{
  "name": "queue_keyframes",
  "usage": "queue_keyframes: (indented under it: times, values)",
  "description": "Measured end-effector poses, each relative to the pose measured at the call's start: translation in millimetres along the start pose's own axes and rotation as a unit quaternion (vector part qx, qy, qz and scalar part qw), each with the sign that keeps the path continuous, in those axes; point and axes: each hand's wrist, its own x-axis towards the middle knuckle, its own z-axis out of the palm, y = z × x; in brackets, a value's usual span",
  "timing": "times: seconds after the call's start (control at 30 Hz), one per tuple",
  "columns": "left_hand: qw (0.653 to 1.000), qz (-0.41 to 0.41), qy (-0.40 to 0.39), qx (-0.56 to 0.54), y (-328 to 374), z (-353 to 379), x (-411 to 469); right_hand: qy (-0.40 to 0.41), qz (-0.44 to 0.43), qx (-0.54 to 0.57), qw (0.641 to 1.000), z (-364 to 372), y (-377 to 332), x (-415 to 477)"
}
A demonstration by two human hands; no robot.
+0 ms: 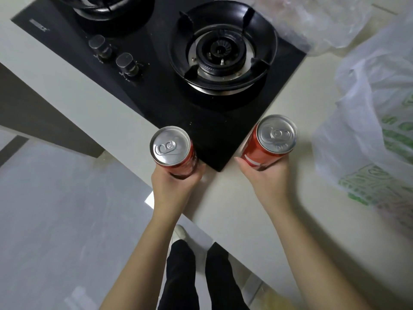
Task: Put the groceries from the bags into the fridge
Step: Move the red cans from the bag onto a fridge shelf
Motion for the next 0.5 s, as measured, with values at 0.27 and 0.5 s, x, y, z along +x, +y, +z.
queue_keyframes:
  times: [0.27, 0.5]
  values:
    - [1.0, -0.017, -0.011, 0.003, 5.8, -4.2, -1.6, -0.008, 0.009, 0.011, 1.0, -0.3, -13.1, -1.0]
    - [0.998, 0.006, -0.004, -0.066, 44.5, -23.4, -10.0, -0.016, -0.015, 0.043, 0.999, -5.2, -60.2, -10.9]
